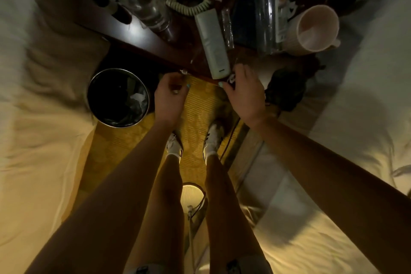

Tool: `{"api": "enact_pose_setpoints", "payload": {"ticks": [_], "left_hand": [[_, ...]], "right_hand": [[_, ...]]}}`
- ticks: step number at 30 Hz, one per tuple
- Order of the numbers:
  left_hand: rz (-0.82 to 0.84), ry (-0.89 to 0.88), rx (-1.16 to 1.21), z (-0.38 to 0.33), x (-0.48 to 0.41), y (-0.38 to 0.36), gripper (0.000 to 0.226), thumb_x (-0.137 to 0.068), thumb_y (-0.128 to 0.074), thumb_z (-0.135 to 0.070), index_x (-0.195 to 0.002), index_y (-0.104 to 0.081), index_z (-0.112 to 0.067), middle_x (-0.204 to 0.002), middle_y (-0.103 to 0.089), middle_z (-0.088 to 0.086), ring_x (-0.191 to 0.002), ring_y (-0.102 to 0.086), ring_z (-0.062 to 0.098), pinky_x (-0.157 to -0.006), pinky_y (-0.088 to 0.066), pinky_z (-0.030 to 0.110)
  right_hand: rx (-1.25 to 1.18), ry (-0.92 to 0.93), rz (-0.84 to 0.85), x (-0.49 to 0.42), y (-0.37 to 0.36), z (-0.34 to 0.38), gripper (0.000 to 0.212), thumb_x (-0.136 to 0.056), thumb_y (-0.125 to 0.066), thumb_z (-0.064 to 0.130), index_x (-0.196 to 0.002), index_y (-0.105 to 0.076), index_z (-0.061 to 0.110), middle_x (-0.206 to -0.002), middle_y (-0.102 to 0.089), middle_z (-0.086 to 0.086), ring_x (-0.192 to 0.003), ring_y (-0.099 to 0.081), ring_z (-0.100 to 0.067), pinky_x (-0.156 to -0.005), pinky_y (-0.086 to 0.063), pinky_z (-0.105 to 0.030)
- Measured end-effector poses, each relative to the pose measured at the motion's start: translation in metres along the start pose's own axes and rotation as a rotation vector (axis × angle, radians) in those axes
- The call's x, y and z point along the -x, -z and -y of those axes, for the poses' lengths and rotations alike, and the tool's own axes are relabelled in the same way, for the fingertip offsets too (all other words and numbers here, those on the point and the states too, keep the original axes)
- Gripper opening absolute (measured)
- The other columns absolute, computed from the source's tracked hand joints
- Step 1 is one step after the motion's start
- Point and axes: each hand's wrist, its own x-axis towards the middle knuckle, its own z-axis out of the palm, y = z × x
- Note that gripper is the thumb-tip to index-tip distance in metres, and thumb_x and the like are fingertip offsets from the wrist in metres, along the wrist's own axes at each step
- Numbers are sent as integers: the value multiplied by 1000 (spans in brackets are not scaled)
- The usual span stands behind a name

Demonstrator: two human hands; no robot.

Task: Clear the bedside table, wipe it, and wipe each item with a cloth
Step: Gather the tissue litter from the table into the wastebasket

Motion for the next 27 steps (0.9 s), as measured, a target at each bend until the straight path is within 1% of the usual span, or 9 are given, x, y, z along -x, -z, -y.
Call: {"api": "enact_pose_setpoints", "payload": {"ticks": [3, 8, 12, 14, 16, 20, 22, 24, 27], "left_hand": [[-8, -37, 1, -4, -2, 1, 23, -90, -62, -13, -113, -59, -14, -111, -64, -2, -100, -61, 9, -83, -49, 18], [16, -102, -6, -17, -13, 3, 27, -90, -64, -17, -117, -59, -14, -113, -64, 3, -101, -62, 11, -87, -51, 24], [59, -142, 0, -35, -24, 4, 28, -89, -65, -17, -117, -60, -12, -114, -63, 3, -103, -61, 11, -91, -52, 29], [92, -175, -7, -47, -29, 4, 29, -89, -65, -18, -117, -59, -13, -116, -63, 3, -104, -61, 10, -91, -53, 30], [122, -236, -22, -61, -35, 4, 28, -90, -64, -18, -118, -58, -15, -116, -62, 1, -104, -61, 9, -90, -54, 31], [125, -345, -102, -83, -56, -3, 26, -91, -64, -19, -116, -57, -15, -116, -59, 2, -104, -61, 10, -91, -53, 35], [110, -370, -164, -91, -69, -10, 29, -92, -62, -17, -119, -56, -12, -119, -56, 5, -108, -58, 15, -94, -51, 39], [90, -375, -234, -99, -83, -16, 32, -92, -59, -14, -124, -55, -10, -123, -52, 8, -115, -53, 20, -99, -45, 36], [48, -388, -368, -111, -108, -26, 39, -90, -58, -12, -129, -54, -11, -127, -50, 12, -123, -42, 28, -105, -35, 36]], "right_hand": [[-20, 74, 28, 5, 1, -2, 13, -93, -56, 11, -95, -59, -2, -95, -60, -18, -92, -54, -30, -76, -33, -26], [-91, 32, 98, 7, 13, -5, 13, -95, -52, 7, -89, -60, -1, -89, -59, -17, -87, -54, -29, -75, -41, -32], [-220, -126, 42, 4, 38, 5, 14, -97, -51, 13, -97, -58, 1, -93, -59, -10, -84, -55, -17, -70, -42, -21], [-291, -136, 2, -4, 50, 11, 12, -96, -51, 11, -97, -58, 1, -89, -60, -8, -77, -56, -12, -63, -41, -9], [-336, -109, -39, -17, 60, 17, 11, -95, -54, 9, -102, -58, 2, -87, -60, -6, -73, -54, -6, -58, -39, -5], [-294, -102, 54, -53, 62, 26, 37, -93, -56, 7, -130, -50, 10, -83, -57, 1, -65, -51, 0, -57, -41, -3], [-319, -103, 116, -68, 59, 27, 48, -93, -55, 5, -139, -44, 15, -82, -56, 1, -63, -49, 3, -63, -44, -9], [-359, -94, 164, -80, 54, 26, 56, -93, -53, 1, -144, -40, 19, -76, -50, 10, -62, -47, 4, -71, -47, -18], [-350, -62, 213, -93, 56, 19, 56, -92, -52, -1, -144, -41, 17, -68, -40, 20, -56, -48, 7, -65, -41, -8]]}}
